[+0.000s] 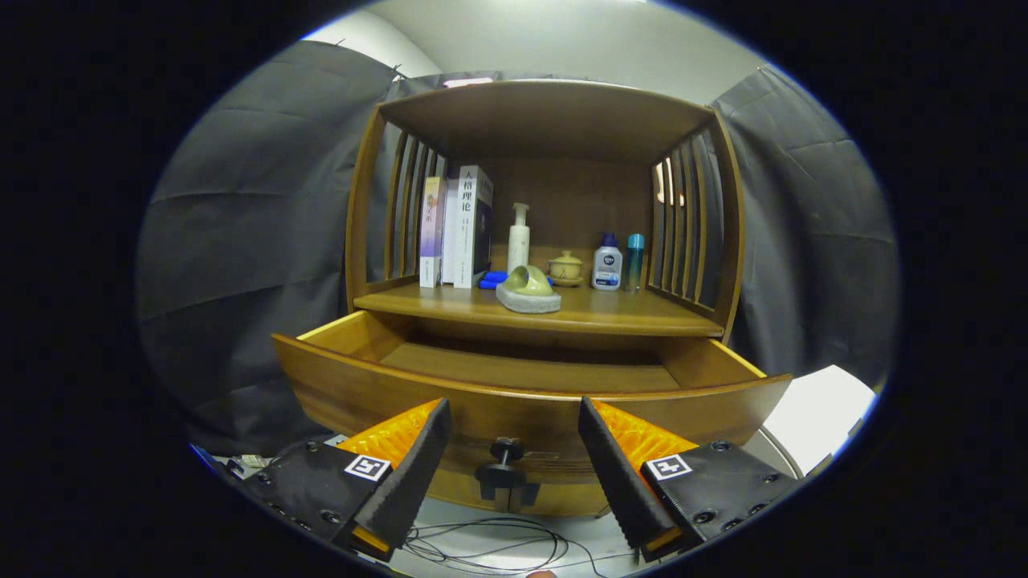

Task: Pull open the drawer, take out the items inside it, and place them on the countertop above the cabinet.

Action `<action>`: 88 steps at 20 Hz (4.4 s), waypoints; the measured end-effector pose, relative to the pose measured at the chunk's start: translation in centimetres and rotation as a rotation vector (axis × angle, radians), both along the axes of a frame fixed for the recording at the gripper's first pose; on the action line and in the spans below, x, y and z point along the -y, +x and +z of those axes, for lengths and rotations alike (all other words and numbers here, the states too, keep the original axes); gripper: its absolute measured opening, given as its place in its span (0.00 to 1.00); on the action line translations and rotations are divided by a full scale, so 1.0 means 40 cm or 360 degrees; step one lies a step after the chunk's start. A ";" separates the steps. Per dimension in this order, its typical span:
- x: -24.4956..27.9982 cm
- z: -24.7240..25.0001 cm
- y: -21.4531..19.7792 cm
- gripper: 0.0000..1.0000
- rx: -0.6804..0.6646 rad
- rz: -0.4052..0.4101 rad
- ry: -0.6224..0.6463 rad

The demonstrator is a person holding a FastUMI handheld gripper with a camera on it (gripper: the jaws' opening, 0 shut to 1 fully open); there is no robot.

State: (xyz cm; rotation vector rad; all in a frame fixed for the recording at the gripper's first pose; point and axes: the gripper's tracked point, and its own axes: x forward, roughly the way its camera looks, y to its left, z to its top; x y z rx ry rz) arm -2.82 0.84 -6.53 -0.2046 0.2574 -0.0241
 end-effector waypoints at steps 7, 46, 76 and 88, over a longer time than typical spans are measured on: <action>0.002 -0.086 0.032 1.00 -0.0104 -0.0063 0.0037; 0.042 -0.103 0.390 0.98 0.0032 -0.0199 -0.0060; 0.002 0.165 0.020 0.98 0.0495 0.0092 0.0345; 0.023 0.156 0.033 0.97 0.0475 0.0080 0.0347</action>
